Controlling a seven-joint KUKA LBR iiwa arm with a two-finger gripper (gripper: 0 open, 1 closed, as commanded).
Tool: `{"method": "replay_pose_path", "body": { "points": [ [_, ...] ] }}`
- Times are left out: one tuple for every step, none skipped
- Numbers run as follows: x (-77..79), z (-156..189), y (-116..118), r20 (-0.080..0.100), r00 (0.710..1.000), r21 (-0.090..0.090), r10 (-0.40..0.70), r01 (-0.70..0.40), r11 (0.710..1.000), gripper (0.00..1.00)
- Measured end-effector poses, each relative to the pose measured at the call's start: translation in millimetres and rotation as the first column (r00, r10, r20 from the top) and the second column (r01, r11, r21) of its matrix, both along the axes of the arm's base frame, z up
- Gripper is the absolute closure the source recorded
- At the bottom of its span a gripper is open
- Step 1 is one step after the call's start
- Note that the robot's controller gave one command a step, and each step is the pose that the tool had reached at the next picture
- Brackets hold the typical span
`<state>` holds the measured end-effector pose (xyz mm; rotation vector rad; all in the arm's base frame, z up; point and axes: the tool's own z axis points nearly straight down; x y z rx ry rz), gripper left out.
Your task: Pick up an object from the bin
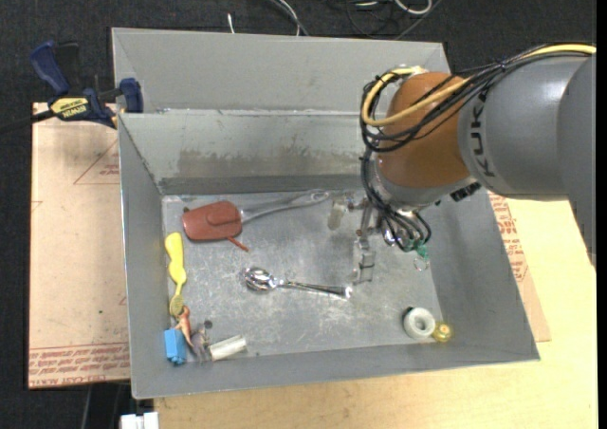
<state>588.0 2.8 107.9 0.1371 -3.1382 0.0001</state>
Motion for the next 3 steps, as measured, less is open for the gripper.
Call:
{"method": "replay_pose_path", "body": {
  "points": [
    [6.4,0.8,-2.3,0.012,0.999,-0.001,0.03,-0.03,1.0,0.0],
    [3.0,-38.7,-6.5,0.01,0.995,-0.002,0.102,-0.102,0.995,0.0],
    [22.7,-36.9,59.7,0.015,0.995,-0.001,0.098,-0.098,0.995,0.0]
  ]
}}
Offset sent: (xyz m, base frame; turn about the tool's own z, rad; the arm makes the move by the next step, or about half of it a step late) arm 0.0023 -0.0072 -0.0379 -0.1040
